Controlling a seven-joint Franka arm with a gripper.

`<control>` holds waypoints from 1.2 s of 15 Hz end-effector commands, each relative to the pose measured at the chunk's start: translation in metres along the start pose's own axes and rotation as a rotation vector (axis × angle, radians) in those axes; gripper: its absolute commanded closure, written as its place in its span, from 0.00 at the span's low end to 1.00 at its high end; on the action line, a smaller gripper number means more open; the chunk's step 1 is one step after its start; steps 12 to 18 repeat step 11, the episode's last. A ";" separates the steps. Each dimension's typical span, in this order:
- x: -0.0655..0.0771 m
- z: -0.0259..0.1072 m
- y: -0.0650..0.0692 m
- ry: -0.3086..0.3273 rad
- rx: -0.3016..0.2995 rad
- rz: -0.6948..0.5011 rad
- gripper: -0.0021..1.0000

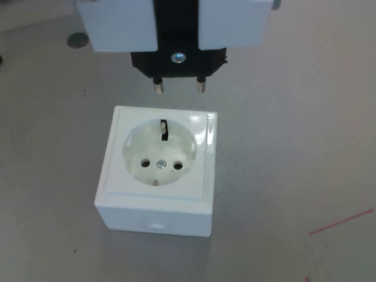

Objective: Move above the white socket

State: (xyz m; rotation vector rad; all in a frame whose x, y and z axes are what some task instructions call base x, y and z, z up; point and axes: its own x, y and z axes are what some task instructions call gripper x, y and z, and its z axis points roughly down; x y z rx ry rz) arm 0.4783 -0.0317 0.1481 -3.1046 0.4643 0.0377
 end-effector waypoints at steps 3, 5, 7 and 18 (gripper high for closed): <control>0.000 0.016 0.008 0.094 0.030 0.105 1.00; 0.000 0.021 0.010 0.093 0.032 0.101 1.00; 0.001 0.024 0.011 0.090 0.034 0.099 1.00; 0.002 0.027 0.013 0.086 0.035 0.092 1.00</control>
